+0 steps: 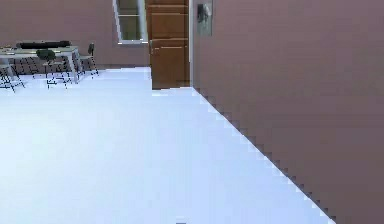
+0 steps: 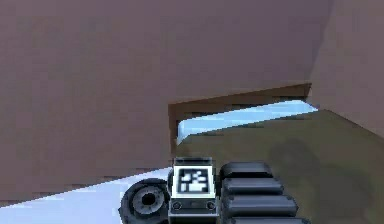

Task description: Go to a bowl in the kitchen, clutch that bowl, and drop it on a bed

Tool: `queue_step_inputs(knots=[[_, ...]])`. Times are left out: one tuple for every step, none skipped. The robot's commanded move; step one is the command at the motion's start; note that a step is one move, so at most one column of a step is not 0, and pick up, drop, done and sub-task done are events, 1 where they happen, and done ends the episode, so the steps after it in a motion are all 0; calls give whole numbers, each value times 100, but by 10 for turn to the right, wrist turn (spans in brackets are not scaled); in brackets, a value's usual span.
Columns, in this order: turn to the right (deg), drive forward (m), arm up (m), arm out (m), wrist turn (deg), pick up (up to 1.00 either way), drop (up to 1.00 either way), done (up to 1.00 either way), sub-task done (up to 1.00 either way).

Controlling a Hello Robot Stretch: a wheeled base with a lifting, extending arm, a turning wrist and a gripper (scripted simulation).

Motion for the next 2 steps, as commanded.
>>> queue_step_inputs(knots=[[450,0,0,0,0,0,0,0,0],[210,0,0,0,0,0,0,0,0]])
